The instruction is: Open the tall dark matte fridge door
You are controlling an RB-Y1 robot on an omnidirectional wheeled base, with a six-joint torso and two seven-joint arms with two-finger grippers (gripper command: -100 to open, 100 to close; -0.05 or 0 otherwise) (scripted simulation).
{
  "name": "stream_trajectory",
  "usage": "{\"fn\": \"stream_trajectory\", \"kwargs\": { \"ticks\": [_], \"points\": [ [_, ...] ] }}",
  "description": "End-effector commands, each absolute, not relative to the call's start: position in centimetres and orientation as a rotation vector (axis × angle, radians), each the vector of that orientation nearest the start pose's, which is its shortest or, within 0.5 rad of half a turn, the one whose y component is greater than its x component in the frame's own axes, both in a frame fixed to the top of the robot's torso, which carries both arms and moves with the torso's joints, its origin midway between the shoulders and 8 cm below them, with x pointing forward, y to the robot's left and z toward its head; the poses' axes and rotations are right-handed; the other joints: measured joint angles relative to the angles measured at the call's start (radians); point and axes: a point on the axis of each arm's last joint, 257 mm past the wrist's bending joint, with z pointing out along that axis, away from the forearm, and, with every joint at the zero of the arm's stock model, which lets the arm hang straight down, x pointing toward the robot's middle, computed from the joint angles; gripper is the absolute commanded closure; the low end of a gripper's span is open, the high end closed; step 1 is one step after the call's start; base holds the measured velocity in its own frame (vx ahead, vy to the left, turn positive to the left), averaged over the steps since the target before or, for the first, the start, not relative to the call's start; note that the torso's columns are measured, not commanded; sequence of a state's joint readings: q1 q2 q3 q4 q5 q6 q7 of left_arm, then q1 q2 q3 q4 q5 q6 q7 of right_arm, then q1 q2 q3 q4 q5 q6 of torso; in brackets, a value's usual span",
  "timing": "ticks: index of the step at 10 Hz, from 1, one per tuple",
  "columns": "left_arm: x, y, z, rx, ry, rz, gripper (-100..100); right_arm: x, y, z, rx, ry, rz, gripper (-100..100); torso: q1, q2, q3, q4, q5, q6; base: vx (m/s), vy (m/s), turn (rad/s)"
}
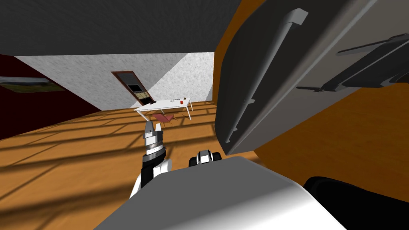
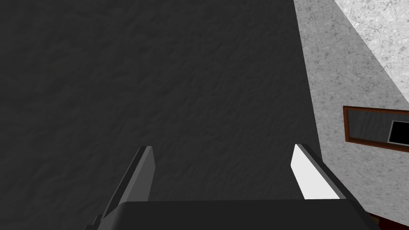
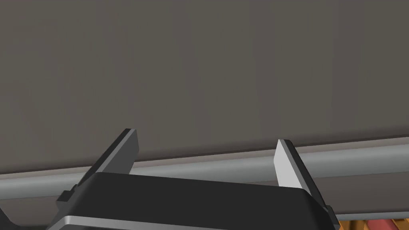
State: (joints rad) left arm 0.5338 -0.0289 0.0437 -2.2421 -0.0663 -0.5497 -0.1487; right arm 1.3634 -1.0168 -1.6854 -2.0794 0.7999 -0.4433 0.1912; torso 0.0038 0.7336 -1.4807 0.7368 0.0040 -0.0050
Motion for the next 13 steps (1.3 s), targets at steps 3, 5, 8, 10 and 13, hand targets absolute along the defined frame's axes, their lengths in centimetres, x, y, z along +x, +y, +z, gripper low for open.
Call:
{"fn": "stream_trajectory", "kwargs": {
  "ticks": [3,5,8,10,13],
  "points": [
    [33.8,29.2,0.6,-0.587,0.677,-1.063,0,28.5,-51.7,26.1,-1.088,1.272,-1.229,-100,0.002,-0.007,-0.006,-0.003,0.002,-0.002,0.020,0.022,0.037],
    [33.8,29.2,0.6,-0.587,0.677,-1.063,0,28.7,-50.8,27.5,-1.121,1.233,-1.266,-100,0.004,-0.011,-0.010,-0.004,0.005,-0.005,0.017,0.015,0.044],
    [33.8,29.2,0.6,-0.587,0.677,-1.063,0,28.6,-49.5,29.8,-1.149,1.172,-1.317,-100,0.006,-0.017,-0.015,-0.007,0.006,-0.008,0.017,0.018,0.031],
    [33.8,29.2,0.6,-0.587,0.677,-1.063,0,28.8,-48.7,30.9,-1.170,1.138,-1.344,-100,0.004,-0.017,-0.015,-0.007,0.005,-0.007,0.006,0.004,0.018],
    [33.8,29.2,0.6,-0.587,0.677,-1.063,0,28.5,-47.5,32.8,-1.186,1.084,-1.383,-100,0.002,-0.018,-0.016,-0.008,0.004,-0.007,0.012,0.007,0.012]
  ]
}}
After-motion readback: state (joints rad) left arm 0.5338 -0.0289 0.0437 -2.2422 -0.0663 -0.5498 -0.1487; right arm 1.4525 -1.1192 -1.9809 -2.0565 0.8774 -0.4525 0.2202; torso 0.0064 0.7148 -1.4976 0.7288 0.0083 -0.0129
